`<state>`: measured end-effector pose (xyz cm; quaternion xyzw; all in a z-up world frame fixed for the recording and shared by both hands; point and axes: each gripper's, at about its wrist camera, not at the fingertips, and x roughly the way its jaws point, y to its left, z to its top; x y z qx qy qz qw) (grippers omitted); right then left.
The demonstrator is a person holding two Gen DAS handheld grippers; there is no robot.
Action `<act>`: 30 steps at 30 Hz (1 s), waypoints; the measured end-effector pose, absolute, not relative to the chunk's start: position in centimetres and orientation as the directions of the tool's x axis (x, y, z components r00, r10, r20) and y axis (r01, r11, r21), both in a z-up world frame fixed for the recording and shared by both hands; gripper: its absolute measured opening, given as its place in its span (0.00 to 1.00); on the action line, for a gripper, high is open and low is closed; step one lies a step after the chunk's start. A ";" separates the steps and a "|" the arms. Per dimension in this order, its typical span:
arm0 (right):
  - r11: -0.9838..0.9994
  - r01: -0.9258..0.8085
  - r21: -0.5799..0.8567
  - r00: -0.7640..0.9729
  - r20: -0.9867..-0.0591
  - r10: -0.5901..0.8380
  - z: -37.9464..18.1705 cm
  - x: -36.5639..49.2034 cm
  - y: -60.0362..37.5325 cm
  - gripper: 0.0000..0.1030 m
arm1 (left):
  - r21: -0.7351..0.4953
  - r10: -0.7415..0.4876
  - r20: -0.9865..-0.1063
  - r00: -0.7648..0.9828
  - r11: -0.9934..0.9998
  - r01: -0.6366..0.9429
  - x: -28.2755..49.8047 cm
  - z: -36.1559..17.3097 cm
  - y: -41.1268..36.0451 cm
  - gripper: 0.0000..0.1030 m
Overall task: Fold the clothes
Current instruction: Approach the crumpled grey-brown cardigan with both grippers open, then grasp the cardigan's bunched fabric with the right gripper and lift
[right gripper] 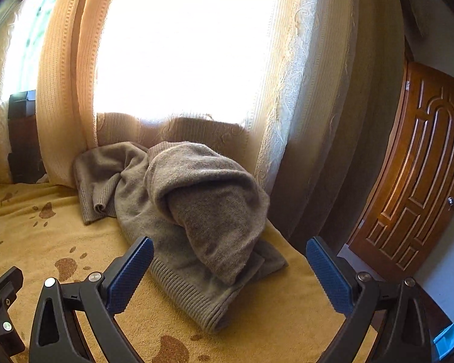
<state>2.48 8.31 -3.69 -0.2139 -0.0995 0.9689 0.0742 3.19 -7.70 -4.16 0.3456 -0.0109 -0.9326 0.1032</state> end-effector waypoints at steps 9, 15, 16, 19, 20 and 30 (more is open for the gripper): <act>-0.977 -0.050 -0.206 -0.903 -0.409 0.132 -3.7 1.6 9.4 1.00 | 0.095 -0.204 -0.650 -0.732 -0.977 0.189 3.1 -4.4 -7.8 1.00; -0.978 -0.033 -0.205 -0.906 -0.408 0.116 -3.7 1.7 9.3 1.00 | 0.097 -0.208 -0.653 -0.729 -0.977 0.191 3.0 -4.5 -7.8 1.00; -0.978 -0.034 -0.205 -0.905 -0.410 0.117 -3.8 1.7 9.3 1.00 | 0.097 -0.208 -0.653 -0.728 -0.977 0.191 3.0 -4.5 -7.9 1.00; -0.979 -0.037 -0.202 -0.902 -0.415 0.119 -4.0 1.6 9.3 1.00 | 0.095 -0.206 -0.655 -0.727 -0.977 0.191 3.0 -4.5 -7.9 1.00; -0.979 -0.039 -0.200 -0.901 -0.417 0.121 -4.0 1.5 9.3 1.00 | 0.093 -0.204 -0.656 -0.726 -0.977 0.191 3.0 -4.6 -7.9 1.00; -0.991 0.136 0.000 -0.854 -0.506 -0.117 -4.0 0.7 10.4 1.00 | 0.057 -0.183 -0.681 -0.709 -0.979 0.197 2.7 -4.9 -8.6 1.00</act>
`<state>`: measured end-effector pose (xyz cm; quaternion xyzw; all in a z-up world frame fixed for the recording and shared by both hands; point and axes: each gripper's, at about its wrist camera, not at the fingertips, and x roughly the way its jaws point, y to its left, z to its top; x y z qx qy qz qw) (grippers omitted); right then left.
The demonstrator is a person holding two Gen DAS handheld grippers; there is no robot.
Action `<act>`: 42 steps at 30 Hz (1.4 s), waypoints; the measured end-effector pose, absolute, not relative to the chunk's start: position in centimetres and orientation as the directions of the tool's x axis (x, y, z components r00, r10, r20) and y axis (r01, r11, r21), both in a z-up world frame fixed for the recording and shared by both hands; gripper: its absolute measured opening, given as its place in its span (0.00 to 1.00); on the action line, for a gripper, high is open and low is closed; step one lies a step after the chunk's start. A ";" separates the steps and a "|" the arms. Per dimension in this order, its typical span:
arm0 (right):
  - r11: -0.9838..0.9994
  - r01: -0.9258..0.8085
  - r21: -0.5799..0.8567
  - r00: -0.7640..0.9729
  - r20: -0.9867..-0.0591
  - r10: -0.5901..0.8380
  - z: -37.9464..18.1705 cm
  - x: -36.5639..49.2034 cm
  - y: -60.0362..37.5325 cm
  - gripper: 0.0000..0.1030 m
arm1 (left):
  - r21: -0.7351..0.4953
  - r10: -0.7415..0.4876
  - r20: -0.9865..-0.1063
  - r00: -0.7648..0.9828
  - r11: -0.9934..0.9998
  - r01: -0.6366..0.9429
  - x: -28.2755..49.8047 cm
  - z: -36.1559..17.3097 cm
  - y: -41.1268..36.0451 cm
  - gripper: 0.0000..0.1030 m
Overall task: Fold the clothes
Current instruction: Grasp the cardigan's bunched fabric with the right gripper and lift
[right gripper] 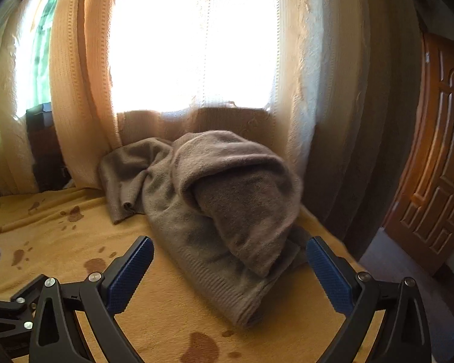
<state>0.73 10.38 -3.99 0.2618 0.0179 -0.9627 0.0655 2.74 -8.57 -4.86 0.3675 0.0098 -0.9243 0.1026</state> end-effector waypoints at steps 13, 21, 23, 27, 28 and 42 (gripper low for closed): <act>-0.961 0.230 0.156 -0.917 -0.297 -0.268 0.0 -1.8 14.9 1.00 | 0.001 -0.227 -0.657 -0.719 -0.954 0.301 3.0 -3.2 -12.6 1.00; -0.864 0.391 0.317 -0.759 -0.421 -0.497 -2.2 -7.5 11.8 0.90 | -0.020 -0.247 -0.652 -0.716 -0.939 0.342 3.1 -2.8 -14.5 1.00; -0.876 0.369 0.310 -0.741 -0.472 -0.479 -2.9 -9.4 10.6 0.72 | -0.025 -0.252 -0.656 -0.712 -0.935 0.354 3.0 -2.8 -15.0 1.00; -0.913 0.292 0.285 -0.727 -0.554 -0.406 -4.1 -12.7 10.1 0.52 | -0.034 -0.259 -0.662 -0.703 -0.927 0.374 2.9 -2.9 -15.8 1.00; -0.920 0.272 0.280 -0.733 -0.559 -0.387 -4.2 -13.1 10.4 0.39 | -0.036 -0.261 -0.664 -0.701 -0.925 0.378 2.9 -2.9 -16.0 1.00; -0.788 0.554 0.270 -0.775 -0.177 -0.606 8.8 3.7 12.4 0.14 | -0.116 -0.261 -0.604 -0.753 -0.906 0.407 5.6 0.3 -17.9 1.00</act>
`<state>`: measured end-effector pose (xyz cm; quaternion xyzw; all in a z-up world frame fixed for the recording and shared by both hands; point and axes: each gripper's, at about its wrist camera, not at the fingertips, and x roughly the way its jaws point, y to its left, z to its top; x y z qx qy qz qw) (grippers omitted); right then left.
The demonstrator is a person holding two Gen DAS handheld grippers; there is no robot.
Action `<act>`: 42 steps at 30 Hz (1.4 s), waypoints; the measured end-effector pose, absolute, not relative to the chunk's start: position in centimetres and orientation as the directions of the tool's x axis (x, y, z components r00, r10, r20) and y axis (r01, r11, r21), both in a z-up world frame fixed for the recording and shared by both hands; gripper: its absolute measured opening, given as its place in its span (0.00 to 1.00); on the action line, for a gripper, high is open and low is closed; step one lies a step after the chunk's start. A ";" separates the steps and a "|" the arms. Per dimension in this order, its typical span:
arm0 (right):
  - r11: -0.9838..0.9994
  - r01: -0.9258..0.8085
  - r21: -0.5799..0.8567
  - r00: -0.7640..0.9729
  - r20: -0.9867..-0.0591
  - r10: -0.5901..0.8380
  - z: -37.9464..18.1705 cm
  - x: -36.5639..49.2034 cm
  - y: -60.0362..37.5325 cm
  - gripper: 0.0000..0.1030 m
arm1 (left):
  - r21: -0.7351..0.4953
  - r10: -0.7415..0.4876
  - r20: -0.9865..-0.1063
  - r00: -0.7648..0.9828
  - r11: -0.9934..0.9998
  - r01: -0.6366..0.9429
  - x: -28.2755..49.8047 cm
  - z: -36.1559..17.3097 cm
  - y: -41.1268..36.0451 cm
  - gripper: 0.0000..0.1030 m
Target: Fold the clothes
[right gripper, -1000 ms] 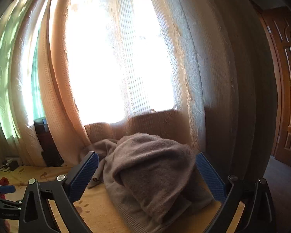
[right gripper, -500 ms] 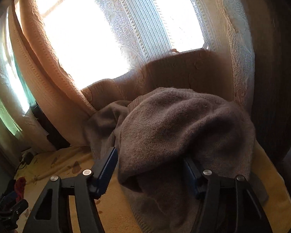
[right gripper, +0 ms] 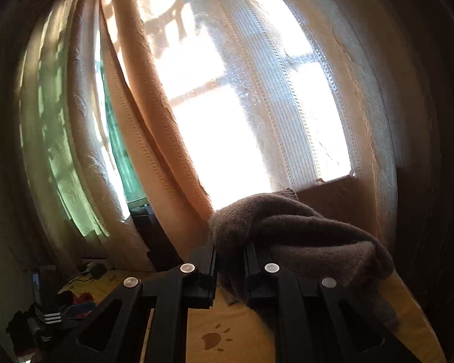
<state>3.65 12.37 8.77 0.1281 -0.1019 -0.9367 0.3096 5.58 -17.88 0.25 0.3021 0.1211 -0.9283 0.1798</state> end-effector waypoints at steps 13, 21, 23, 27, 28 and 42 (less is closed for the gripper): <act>-0.459 0.886 0.063 -0.376 -0.482 -0.792 -2.4 19.7 2.2 0.86 | -0.094 -0.425 -0.524 -0.738 -0.833 0.546 16.5 3.9 -25.2 1.00; -0.536 0.814 0.222 -0.371 -0.512 -0.775 -4.5 19.0 7.6 0.86 | -0.119 -0.349 -0.626 -0.698 -0.841 0.527 18.8 -1.2 -26.5 1.00; -0.598 0.763 0.247 -0.421 -0.512 -0.749 -4.2 18.1 9.0 0.86 | -0.118 -0.318 -0.649 -0.691 -0.855 0.505 18.4 -2.4 -25.7 1.00; -0.675 0.662 0.325 -0.444 -0.556 -0.703 -4.9 16.1 10.6 0.86 | -0.100 -0.278 -0.669 -0.690 -0.885 0.454 18.1 -3.9 -23.7 1.00; -0.680 0.654 0.332 -0.430 -0.577 -0.695 -5.4 16.0 10.5 0.86 | -0.095 -0.273 -0.669 -0.691 -0.891 0.444 18.2 -4.0 -23.3 1.00; -0.582 0.721 0.377 -0.320 -0.563 -0.762 -7.8 16.2 4.8 0.23 | -0.096 -0.274 -0.683 -0.677 -0.886 0.454 20.9 -5.1 -24.2 1.00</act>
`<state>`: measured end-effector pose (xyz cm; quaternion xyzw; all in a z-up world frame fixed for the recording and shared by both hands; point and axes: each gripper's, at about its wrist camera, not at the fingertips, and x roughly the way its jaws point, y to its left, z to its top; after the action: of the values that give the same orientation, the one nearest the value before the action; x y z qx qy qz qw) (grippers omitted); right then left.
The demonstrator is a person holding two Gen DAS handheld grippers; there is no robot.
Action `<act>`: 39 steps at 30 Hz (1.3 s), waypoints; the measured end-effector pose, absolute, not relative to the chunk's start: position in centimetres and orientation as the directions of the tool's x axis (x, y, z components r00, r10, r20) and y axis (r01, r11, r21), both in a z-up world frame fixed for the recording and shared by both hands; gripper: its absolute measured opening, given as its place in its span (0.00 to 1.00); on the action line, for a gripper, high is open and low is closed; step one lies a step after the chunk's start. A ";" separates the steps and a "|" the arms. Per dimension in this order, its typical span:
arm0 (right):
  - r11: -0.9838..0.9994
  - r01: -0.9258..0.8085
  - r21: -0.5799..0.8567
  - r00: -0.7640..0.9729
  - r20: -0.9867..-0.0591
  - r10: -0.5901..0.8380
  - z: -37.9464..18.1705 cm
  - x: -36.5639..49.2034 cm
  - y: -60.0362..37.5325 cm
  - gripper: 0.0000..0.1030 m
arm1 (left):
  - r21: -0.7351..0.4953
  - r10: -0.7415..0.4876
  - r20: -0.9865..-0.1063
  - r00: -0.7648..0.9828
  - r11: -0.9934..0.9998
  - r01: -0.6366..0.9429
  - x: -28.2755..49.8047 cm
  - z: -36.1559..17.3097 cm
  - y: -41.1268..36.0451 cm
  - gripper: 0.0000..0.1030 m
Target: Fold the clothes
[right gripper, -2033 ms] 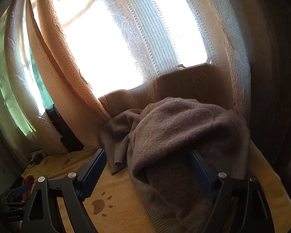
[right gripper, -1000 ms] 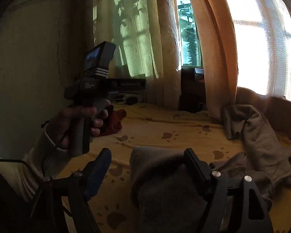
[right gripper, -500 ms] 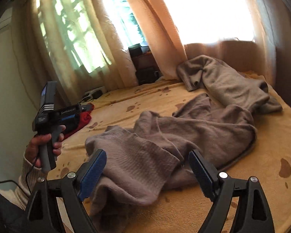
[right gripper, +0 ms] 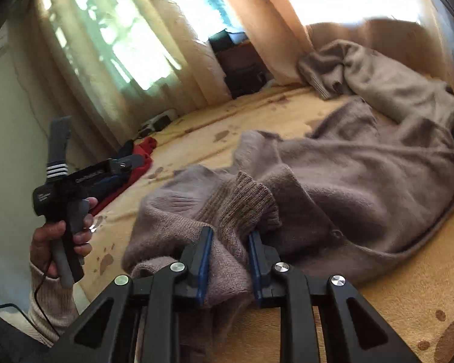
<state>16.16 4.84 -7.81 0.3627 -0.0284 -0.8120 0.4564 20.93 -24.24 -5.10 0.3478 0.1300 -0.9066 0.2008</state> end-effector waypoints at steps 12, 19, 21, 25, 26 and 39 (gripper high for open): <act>-0.057 0.976 0.211 0.083 -0.599 -0.797 -7.9 29.6 -3.1 0.32 | -0.122 -0.371 -0.619 -0.693 -0.825 0.551 24.9 -2.4 -28.6 1.00; -0.314 0.931 0.188 -0.165 -0.551 -0.818 -6.4 25.3 3.2 0.74 | -0.244 -0.128 -0.642 -0.756 -0.900 0.361 24.8 -4.1 -28.4 1.00; -0.406 0.884 0.230 -0.237 -0.527 -0.816 -6.3 23.3 5.5 0.74 | -0.298 -0.032 -0.629 -0.777 -0.913 0.279 25.1 -4.6 -28.9 1.00; -0.503 0.818 0.280 -0.318 -0.508 -0.801 -6.5 21.0 8.1 0.74 | -0.436 0.184 -0.576 -0.797 -0.893 0.109 26.3 -5.3 -30.6 1.00; -0.510 0.811 0.288 -0.323 -0.506 -0.800 -6.6 20.6 8.5 0.74 | -0.439 0.219 -0.571 -0.792 -0.896 0.069 26.4 -5.4 -30.7 1.00; -0.482 0.833 0.271 -0.283 -0.539 -0.793 -7.5 20.7 6.4 0.74 | -0.054 0.332 -0.674 -0.660 -0.913 -0.405 26.4 -7.9 -25.0 1.00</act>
<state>20.70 6.43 -7.47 0.3168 0.0315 -0.8003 0.5081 26.42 -25.03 -7.88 0.3593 -0.0506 -0.9096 -0.2025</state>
